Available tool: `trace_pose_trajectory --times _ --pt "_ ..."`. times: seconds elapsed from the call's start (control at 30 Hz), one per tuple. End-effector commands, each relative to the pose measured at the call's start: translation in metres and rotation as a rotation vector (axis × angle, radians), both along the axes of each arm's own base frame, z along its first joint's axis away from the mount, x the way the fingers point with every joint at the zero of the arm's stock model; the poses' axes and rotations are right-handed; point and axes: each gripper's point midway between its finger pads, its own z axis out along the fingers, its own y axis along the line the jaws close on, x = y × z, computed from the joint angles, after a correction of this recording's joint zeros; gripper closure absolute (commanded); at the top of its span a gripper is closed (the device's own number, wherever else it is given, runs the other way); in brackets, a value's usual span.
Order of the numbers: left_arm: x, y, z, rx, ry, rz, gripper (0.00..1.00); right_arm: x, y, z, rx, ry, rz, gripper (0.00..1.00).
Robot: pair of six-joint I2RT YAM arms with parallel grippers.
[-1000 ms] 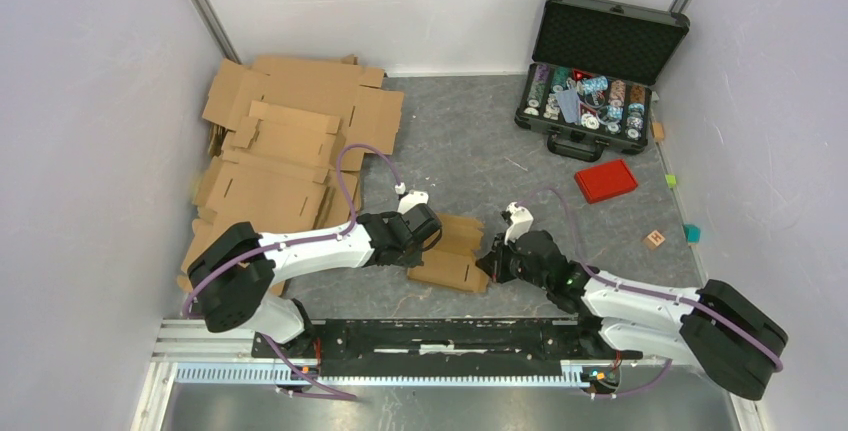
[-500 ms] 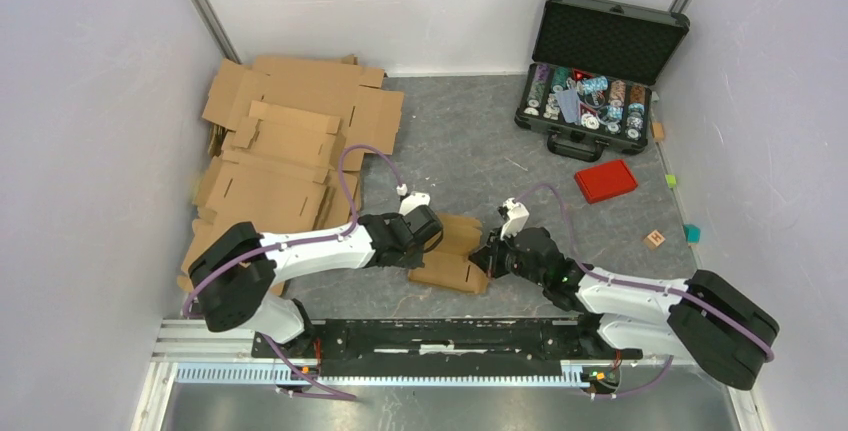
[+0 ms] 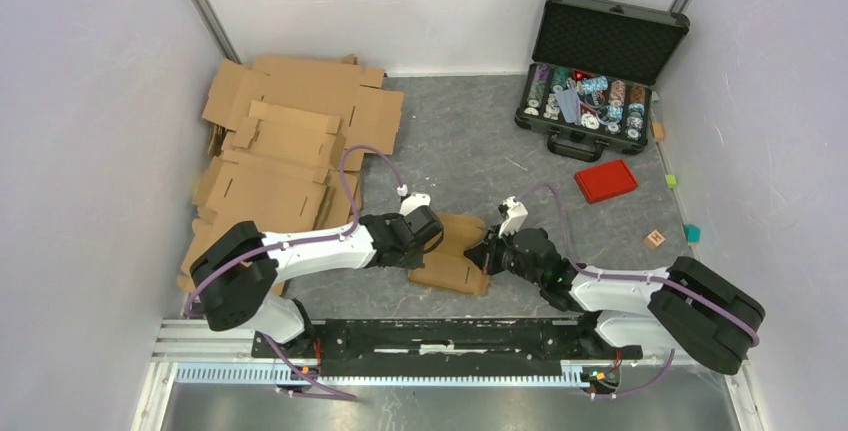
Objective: Fold the paper box
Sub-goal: Fold the paper box at the center of the board.
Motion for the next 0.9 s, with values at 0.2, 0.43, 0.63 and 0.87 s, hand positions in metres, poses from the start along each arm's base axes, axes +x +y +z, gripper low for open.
trace_pose_trajectory --times 0.2,0.43,0.63,0.87 --pt "0.007 -0.004 0.009 0.011 -0.031 0.019 0.98 -0.001 0.008 0.032 0.050 -0.135 0.083 1.00" --pt "0.010 -0.001 0.011 0.042 -0.040 0.019 0.98 -0.032 0.010 0.033 0.037 -0.153 0.271 0.75" --pt "0.011 -0.003 0.011 0.040 -0.037 0.018 0.98 -0.069 0.005 0.007 0.004 -0.038 0.401 0.66" --pt "0.009 -0.004 0.009 0.039 -0.026 0.019 0.98 -0.101 0.001 -0.007 0.029 0.027 0.459 1.00"
